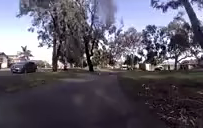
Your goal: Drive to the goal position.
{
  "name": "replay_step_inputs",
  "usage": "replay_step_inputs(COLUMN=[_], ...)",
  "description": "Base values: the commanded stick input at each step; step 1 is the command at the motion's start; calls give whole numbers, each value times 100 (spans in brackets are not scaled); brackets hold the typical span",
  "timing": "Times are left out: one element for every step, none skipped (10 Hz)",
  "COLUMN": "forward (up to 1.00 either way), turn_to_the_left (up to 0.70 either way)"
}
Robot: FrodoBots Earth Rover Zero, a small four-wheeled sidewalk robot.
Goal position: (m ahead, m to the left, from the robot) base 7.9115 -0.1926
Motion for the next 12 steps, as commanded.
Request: replay_step_inputs(forward=[100,100,100,100,100,100,100,100,100,100,100,100], turn_to_the_left=[0,0,0,0,0,0,0,0,0,0,0,0])
